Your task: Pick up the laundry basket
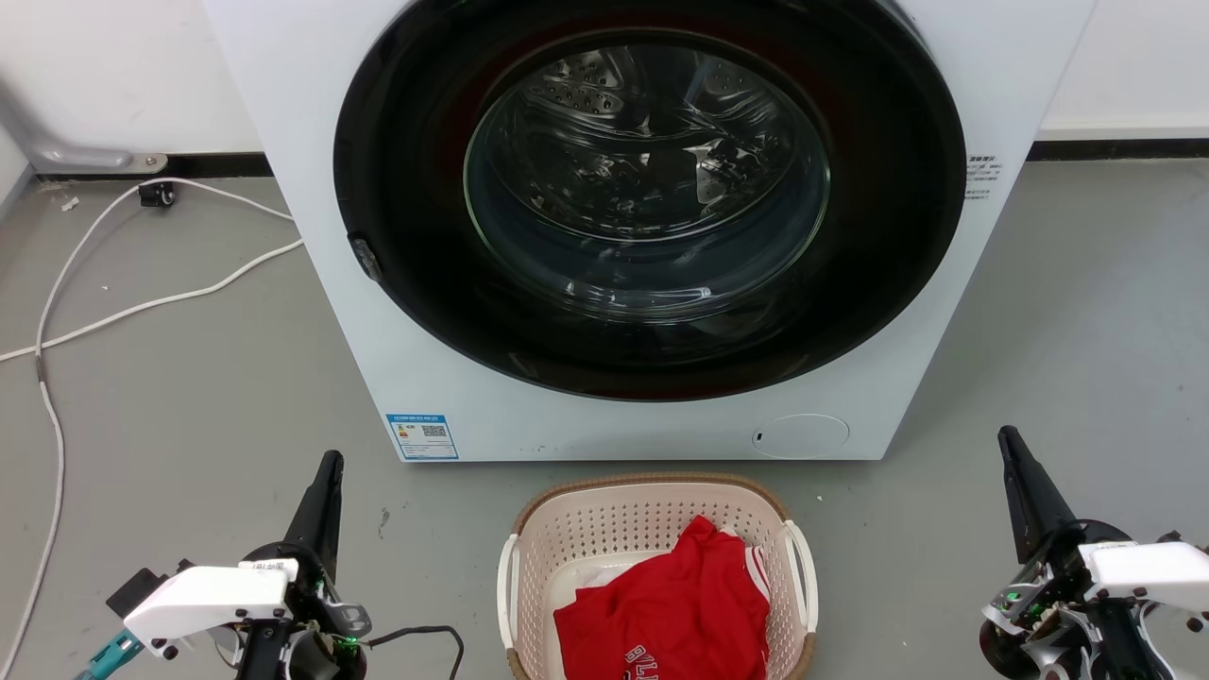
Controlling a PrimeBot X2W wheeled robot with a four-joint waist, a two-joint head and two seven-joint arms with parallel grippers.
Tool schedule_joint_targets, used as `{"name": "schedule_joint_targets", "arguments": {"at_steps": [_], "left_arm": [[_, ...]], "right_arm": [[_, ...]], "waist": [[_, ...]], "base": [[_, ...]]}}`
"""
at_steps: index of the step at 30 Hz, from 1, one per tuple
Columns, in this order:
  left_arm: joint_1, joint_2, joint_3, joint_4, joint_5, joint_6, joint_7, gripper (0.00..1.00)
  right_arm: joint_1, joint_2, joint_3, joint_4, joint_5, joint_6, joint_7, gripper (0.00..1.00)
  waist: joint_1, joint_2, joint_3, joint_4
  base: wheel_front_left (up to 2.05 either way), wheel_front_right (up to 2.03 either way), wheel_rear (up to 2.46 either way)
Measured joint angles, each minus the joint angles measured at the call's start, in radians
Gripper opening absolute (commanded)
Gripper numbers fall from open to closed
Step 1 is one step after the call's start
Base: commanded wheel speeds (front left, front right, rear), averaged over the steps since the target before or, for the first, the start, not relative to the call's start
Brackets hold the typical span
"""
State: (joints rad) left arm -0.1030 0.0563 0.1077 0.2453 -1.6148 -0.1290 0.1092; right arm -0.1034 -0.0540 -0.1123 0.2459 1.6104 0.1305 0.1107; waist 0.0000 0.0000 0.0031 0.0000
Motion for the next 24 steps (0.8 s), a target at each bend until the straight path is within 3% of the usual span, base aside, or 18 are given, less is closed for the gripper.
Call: {"name": "schedule_joint_targets", "arguments": {"at_steps": [15, 16, 24], "left_arm": [[0.0, -0.001, 0.001, 0.0, 0.0, 0.0, 0.001, 0.0], [0.0, -0.001, 0.001, 0.0, 0.0, 0.0, 0.001, 1.0], [0.026, -0.007, -0.03, 0.028, 0.002, 0.001, -0.02, 1.0]], "right_arm": [[0.0, 0.0, -0.001, 0.0, 0.0, 0.0, 0.0, 0.0], [0.0, 0.0, -0.001, 0.0, 0.0, 0.0, 0.0, 1.0], [0.032, 0.004, 0.01, 0.021, -0.004, 0.0, -0.021, 1.0]], "waist": [[0.0, 0.0, 0.0, 0.0], [0.0, 0.0, 0.0, 0.0], [0.0001, 0.0, 0.0, 0.0]], "base": [[0.0, 0.0, 0.0], [0.0, 0.0, 0.0], [0.0, 0.0, 0.0]]}}
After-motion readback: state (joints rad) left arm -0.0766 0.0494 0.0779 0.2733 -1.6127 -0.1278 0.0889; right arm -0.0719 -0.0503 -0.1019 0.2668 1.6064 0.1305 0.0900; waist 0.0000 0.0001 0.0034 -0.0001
